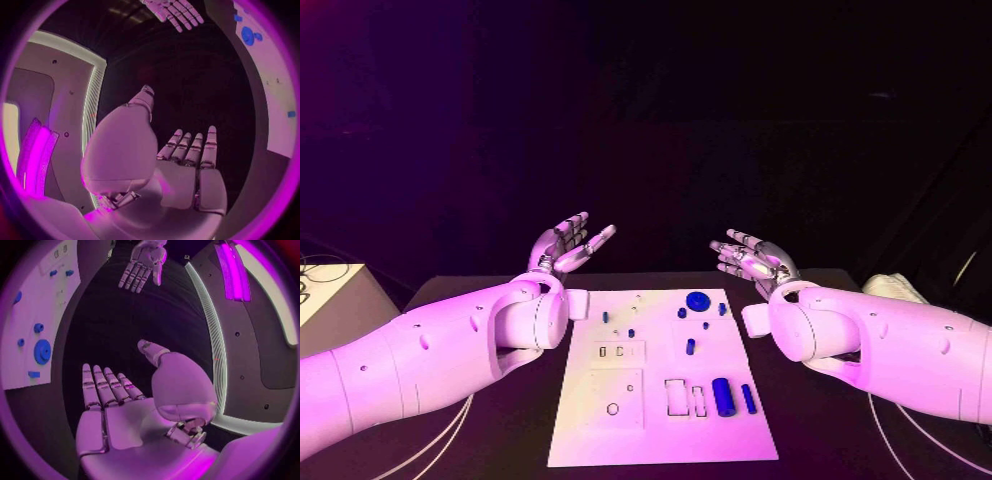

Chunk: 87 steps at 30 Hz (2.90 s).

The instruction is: Assemble the parts on the task board

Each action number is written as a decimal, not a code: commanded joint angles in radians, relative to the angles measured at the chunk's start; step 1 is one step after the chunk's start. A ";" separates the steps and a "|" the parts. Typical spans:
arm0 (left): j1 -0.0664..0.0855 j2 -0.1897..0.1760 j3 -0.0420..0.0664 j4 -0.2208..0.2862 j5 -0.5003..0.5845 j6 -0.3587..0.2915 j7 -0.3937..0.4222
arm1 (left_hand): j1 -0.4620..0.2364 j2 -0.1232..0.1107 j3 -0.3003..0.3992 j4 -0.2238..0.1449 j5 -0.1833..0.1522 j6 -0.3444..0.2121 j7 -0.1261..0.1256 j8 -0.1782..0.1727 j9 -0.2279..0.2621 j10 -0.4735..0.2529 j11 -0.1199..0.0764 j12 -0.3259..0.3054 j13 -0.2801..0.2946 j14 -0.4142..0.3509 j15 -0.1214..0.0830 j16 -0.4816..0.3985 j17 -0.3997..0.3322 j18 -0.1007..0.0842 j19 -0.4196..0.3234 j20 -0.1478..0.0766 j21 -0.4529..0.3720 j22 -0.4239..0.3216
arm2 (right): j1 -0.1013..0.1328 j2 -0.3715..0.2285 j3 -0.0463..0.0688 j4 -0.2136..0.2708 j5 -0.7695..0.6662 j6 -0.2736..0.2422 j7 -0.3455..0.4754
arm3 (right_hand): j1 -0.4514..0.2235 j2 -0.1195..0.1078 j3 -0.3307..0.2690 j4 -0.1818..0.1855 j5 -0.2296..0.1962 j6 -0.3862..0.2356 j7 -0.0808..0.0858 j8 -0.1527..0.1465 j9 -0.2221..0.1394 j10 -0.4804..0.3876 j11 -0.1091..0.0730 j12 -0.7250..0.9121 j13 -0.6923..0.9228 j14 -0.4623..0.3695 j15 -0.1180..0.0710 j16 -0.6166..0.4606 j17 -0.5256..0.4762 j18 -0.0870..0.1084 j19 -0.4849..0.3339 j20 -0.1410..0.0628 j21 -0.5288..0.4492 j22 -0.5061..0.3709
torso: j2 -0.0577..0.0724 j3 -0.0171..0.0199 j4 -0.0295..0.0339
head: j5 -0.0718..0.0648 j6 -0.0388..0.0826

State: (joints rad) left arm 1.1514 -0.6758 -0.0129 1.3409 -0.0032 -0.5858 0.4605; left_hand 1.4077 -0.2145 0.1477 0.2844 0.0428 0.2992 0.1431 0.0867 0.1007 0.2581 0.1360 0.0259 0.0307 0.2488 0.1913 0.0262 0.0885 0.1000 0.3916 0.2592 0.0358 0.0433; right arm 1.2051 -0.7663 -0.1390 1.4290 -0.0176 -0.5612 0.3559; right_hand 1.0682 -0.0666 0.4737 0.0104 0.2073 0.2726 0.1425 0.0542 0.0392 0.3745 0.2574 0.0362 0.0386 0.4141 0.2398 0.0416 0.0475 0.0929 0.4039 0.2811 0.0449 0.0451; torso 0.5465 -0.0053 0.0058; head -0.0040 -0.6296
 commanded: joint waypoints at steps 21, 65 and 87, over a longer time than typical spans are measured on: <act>0.009 -0.096 0.000 0.104 -0.019 0.148 -0.019 | 0.060 0.046 0.040 0.012 0.006 0.108 0.067 0.043 0.032 0.132 0.038 0.020 0.013 0.095 0.011 0.026 0.020 0.050 0.031 0.031 0.015 0.006 | 0.069 0.002 -0.021 -0.107 -0.879 0.084 -0.169 | 0.233 -0.076 0.064 -0.121 -0.061 0.646 0.070 0.164 0.098 0.713 -0.100 0.042 0.025 0.697 -0.133 0.181 0.100 0.090 0.602 -0.070 0.201 0.070 | 0.043 -0.0059 0.0142 | -0.021 -0.021; 0.012 -0.284 0.008 0.427 -0.045 0.239 -0.033 | 0.104 0.062 0.113 -0.009 0.005 0.517 0.067 0.179 0.109 0.767 0.026 0.067 0.038 0.745 -0.082 0.381 0.302 0.076 0.639 -0.060 0.329 0.152 | 0.105 0.066 -0.020 -0.135 -1.550 0.347 -0.456 | 0.229 -0.176 0.040 -0.051 -0.067 0.741 0.014 0.109 0.161 0.733 -0.157 0.034 0.030 1.095 -0.224 1.290 1.125 -0.010 0.997 -0.173 1.237 1.101 | 0.160 -0.0352 0.0801 | -0.110 -0.005; 0.012 -0.286 0.008 0.431 -0.045 0.240 -0.041 | 0.105 0.064 0.115 -0.008 0.005 0.517 0.070 0.177 0.108 0.768 0.028 0.063 0.038 0.740 -0.081 0.389 0.310 0.075 0.636 -0.060 0.337 0.158 | 0.098 0.085 -0.021 -0.160 -1.562 0.355 -0.466 | 0.229 -0.155 0.054 -0.037 -0.056 0.753 0.013 0.114 0.170 0.750 -0.159 0.045 0.032 1.095 -0.226 1.317 1.141 -0.012 1.005 -0.169 1.252 1.119 | 0.177 -0.0413 0.0919 | -0.115 -0.002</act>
State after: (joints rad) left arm 1.1620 -0.9626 -0.0061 1.7678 -0.0428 -0.3633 0.4171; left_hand 1.5058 -0.1498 0.2570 0.2773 0.0497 0.8099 0.2037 0.2703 0.2098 1.0207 0.1625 0.0946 0.0693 0.9966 0.1111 0.4096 0.3980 0.1780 1.0363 0.2002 0.3691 0.2001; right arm 1.3035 -0.6832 -0.1600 1.2705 -1.5625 -0.2214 -0.1079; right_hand 1.2965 -0.2331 0.5272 -0.0288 0.1489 1.0217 0.1563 0.1658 0.2086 1.1179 0.0976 0.0761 0.0696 1.4684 0.0087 1.3536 1.1879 0.0922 1.4021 0.1110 1.2936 1.1624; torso 0.7207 -0.0453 0.0957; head -0.1181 -0.6315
